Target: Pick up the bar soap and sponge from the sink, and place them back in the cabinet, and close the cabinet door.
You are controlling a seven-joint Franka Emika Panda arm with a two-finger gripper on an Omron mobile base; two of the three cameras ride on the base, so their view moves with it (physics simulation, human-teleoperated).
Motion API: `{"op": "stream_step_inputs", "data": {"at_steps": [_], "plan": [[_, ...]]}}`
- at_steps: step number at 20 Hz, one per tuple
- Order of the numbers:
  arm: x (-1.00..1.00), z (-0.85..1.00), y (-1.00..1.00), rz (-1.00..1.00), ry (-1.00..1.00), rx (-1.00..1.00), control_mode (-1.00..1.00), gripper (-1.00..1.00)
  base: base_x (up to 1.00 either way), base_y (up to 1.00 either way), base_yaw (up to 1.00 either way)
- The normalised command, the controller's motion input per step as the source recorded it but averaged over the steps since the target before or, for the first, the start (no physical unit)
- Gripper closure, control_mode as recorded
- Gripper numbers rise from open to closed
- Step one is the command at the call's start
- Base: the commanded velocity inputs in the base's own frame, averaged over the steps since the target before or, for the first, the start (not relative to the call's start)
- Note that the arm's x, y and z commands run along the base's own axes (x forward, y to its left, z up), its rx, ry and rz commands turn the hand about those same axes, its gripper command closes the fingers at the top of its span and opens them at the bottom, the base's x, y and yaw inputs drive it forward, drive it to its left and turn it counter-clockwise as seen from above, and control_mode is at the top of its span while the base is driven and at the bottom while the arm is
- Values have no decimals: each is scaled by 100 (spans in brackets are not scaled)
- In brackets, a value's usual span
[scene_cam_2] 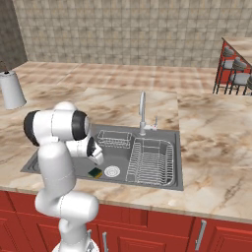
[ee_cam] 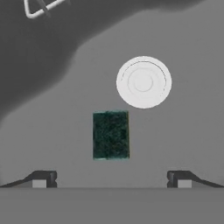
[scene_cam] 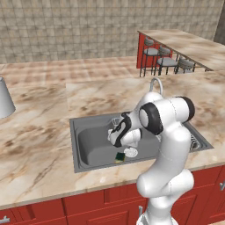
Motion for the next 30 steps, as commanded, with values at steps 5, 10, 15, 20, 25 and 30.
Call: {"op": "stream_step_inputs", "data": {"at_steps": [5,10,15,20,25,30], "plan": [[12,-14,0,0,1,0,-100,-100,0,0,0],[0,-5,0,1,5,0,-100,-100,0,0,0],[0,-10,0,1,6,0,-100,-100,0,0,0],[0,-13,0,1,4,0,-100,-100,0,0,0],[1,-12,0,1,2,0,-100,-100,0,0,0],[7,-13,0,0,0,0,-100,-100,0,0,0]]}}
